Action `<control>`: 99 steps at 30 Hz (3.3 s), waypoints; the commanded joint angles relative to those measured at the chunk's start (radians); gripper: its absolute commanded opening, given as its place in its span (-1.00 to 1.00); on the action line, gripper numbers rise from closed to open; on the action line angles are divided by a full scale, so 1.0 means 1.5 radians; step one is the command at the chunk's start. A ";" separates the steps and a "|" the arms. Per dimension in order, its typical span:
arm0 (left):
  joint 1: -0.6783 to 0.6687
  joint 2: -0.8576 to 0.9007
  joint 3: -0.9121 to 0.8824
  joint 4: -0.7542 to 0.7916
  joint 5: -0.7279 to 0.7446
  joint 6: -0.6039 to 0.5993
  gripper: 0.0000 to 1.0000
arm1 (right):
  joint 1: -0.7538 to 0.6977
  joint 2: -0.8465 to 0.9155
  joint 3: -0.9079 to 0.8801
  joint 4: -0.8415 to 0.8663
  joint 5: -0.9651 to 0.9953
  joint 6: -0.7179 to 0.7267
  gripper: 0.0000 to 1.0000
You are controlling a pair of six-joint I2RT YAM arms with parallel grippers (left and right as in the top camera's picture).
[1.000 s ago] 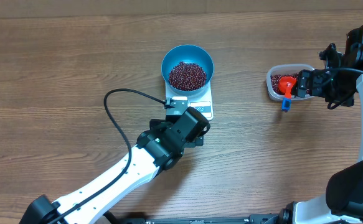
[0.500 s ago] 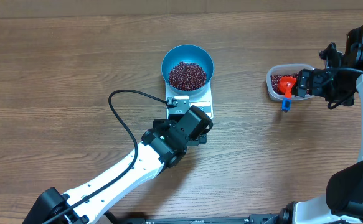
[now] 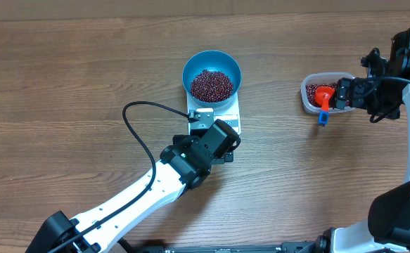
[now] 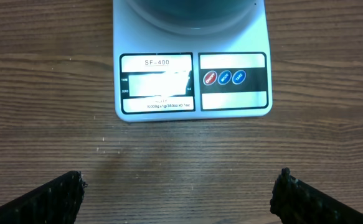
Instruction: Scoop item into bowl and weigh 150g on scale
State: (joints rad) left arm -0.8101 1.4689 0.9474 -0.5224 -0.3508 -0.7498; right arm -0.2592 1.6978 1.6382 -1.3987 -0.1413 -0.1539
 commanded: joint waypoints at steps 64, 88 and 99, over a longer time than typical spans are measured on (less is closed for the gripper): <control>0.009 -0.089 -0.030 0.005 -0.001 0.030 0.99 | 0.001 -0.013 0.015 0.004 0.004 -0.003 1.00; 0.333 -0.614 -0.416 0.266 0.336 0.245 0.99 | 0.001 -0.013 0.015 0.003 0.004 -0.003 1.00; 0.464 -0.789 -0.461 0.268 0.357 0.278 0.99 | 0.001 -0.013 0.015 0.004 0.004 -0.003 1.00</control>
State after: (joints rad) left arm -0.1535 0.3305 0.2790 -0.1284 0.1581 -0.3653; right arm -0.2592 1.6978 1.6382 -1.3983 -0.1410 -0.1539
